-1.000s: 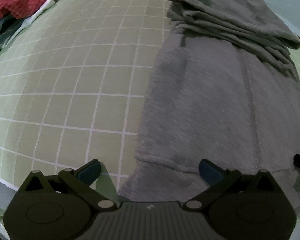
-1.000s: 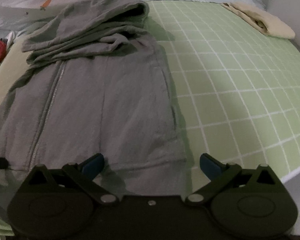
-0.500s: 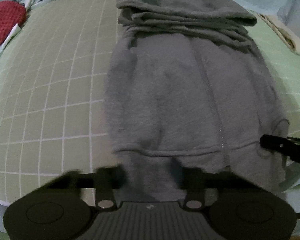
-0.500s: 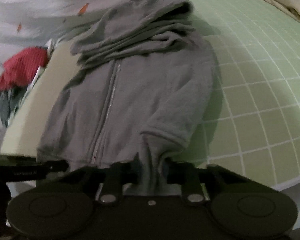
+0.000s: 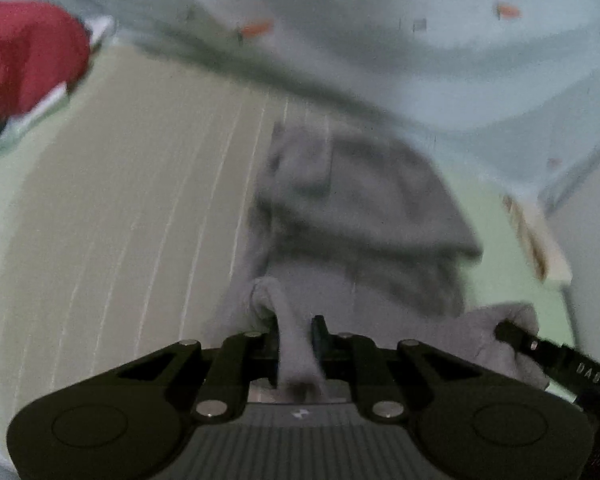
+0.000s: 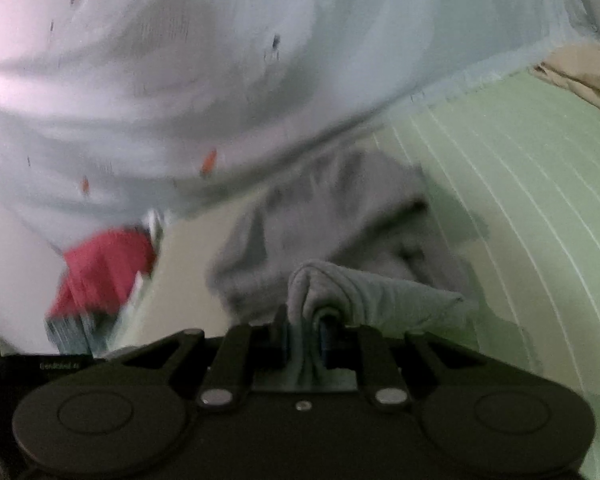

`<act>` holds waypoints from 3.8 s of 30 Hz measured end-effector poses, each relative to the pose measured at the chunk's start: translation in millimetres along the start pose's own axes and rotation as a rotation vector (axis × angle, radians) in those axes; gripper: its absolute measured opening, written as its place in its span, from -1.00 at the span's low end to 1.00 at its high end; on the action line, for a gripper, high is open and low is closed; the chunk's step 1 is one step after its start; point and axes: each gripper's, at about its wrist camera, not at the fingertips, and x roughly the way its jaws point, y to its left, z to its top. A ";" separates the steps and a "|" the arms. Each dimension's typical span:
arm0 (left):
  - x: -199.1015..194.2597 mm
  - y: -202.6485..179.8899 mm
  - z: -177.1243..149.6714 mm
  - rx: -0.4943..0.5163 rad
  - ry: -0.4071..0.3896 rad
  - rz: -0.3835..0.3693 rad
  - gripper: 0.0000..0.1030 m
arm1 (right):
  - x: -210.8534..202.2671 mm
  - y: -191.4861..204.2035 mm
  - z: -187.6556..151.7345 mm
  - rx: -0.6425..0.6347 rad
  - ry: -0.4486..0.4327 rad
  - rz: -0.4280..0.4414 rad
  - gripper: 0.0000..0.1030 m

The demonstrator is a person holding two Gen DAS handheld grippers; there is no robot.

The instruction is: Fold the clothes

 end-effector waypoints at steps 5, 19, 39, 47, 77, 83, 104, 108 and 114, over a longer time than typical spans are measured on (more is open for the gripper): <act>13.4 -16.3 58.9 0.012 -0.122 -0.012 -0.76 | 21.2 1.7 55.8 0.024 -0.082 0.041 -0.71; 174.7 8.6 160.4 -0.139 -0.026 0.058 -0.56 | 171.4 -53.4 143.1 0.172 0.032 -0.157 -0.26; 145.6 23.9 126.4 -0.074 -0.079 0.178 0.61 | 143.1 -34.1 132.7 -0.091 -0.117 -0.387 0.91; 167.8 26.5 122.2 -0.043 -0.020 0.204 0.61 | 161.8 -25.9 118.7 -0.129 -0.070 -0.365 0.92; 185.0 46.6 155.5 -0.143 -0.110 0.185 0.55 | 205.9 -49.9 185.1 -0.132 -0.074 -0.459 -0.69; 196.0 42.2 141.2 -0.112 -0.012 0.132 0.68 | 185.3 -58.3 160.7 -0.053 -0.096 -0.374 0.92; 217.0 57.2 111.3 -0.295 0.100 -0.079 -0.45 | 154.0 -88.0 106.7 0.146 0.074 -0.116 0.16; 211.3 63.0 113.9 -0.313 0.074 -0.067 -0.60 | 142.1 -91.2 103.3 0.192 0.004 -0.122 0.18; 217.0 69.2 113.8 -0.363 0.077 -0.066 -0.63 | 135.0 -85.4 102.6 0.122 -0.008 -0.152 -0.07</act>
